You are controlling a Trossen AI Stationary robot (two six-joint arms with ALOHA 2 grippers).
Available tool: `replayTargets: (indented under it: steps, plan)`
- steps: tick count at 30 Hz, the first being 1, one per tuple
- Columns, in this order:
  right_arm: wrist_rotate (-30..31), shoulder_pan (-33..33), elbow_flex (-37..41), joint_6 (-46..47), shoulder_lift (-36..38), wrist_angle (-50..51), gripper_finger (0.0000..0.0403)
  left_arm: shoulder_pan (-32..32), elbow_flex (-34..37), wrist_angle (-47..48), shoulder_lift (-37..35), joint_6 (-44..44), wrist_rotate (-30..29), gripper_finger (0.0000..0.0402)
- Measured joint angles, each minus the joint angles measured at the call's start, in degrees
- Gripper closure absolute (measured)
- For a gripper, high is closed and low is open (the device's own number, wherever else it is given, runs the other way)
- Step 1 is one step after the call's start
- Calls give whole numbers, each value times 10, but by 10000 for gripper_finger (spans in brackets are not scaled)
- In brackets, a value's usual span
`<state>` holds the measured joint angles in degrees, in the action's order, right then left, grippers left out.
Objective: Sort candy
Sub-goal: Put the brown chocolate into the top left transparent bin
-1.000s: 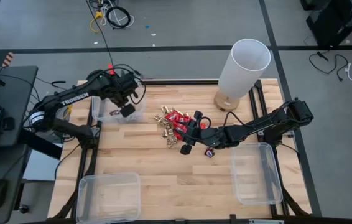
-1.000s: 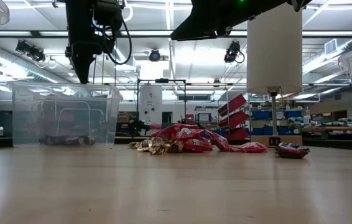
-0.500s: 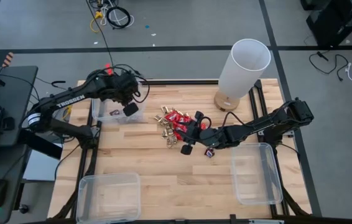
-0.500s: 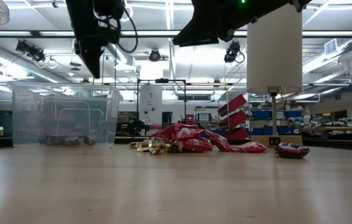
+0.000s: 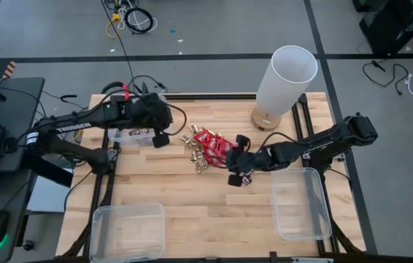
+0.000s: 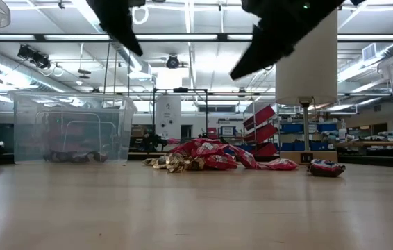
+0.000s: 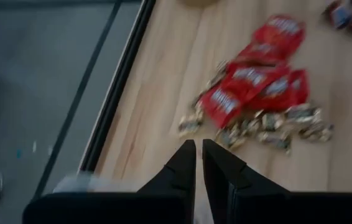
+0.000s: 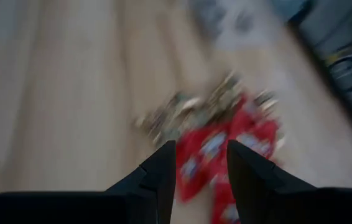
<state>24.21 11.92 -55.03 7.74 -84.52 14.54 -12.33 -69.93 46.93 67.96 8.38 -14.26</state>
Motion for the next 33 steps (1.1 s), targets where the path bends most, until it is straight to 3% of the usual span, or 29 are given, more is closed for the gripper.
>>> replayTargets:
  steps: [4, 12, 22, 33]
  plan:
    - [-66, 10, -15, -22, 0, 99, 274, 32, 0, -36, 0, 6, 0, 369]
    - [-78, 37, -26, -41, -8, 229, 274, 61, 0, -49, 0, 20, 0, 369]
    - [-102, 61, -23, -19, -83, 254, 248, 61, 0, -53, 1, 21, -7, 369]
    - [-118, 71, -23, 2, -117, 270, 196, 61, 28, -69, 4, 30, -7, 369]
